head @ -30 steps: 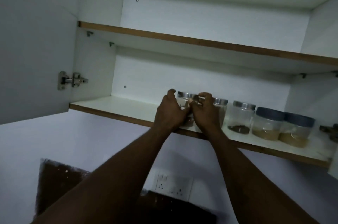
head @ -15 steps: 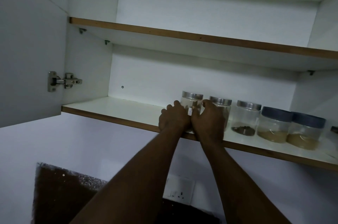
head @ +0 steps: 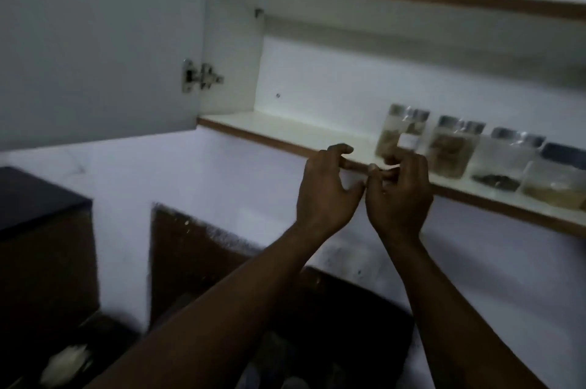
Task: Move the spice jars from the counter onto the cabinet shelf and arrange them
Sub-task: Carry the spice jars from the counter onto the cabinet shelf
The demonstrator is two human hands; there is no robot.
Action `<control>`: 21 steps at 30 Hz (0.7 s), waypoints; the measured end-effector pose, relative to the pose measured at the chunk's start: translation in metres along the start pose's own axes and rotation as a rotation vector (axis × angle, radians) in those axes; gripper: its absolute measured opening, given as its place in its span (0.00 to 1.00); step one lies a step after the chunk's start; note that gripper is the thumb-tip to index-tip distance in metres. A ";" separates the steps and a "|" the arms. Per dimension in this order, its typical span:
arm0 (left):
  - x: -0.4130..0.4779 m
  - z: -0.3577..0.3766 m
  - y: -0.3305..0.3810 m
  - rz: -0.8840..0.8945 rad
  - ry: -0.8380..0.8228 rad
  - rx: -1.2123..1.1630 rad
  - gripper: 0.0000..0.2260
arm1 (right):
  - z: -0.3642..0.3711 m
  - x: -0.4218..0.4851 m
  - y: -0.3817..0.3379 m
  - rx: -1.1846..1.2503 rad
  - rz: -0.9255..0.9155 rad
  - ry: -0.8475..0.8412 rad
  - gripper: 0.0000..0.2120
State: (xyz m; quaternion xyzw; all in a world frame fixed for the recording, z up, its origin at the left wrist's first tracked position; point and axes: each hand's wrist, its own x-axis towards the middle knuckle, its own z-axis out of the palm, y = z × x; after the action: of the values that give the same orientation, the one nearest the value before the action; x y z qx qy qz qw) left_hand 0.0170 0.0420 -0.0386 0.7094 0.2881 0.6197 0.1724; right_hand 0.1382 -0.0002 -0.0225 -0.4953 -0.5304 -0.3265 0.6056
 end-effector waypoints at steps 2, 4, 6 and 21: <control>-0.048 -0.028 -0.041 -0.021 -0.033 0.096 0.21 | 0.012 -0.052 -0.016 0.083 0.074 -0.173 0.09; -0.093 -0.054 -0.083 -0.152 -0.149 0.142 0.19 | 0.022 -0.105 -0.026 0.142 0.169 -0.428 0.09; -0.150 -0.083 -0.126 -0.325 -0.289 0.254 0.16 | 0.031 -0.175 -0.037 0.104 0.241 -0.743 0.09; -0.398 -0.151 -0.247 -0.853 -0.882 0.503 0.43 | 0.023 -0.464 -0.095 -0.127 0.570 -1.610 0.37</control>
State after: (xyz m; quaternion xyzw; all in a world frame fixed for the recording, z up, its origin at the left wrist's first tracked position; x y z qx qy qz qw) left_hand -0.2051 -0.0311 -0.4719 0.7389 0.5821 0.0625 0.3336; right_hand -0.0608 -0.0671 -0.4480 -0.7237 -0.6347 0.2605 0.0742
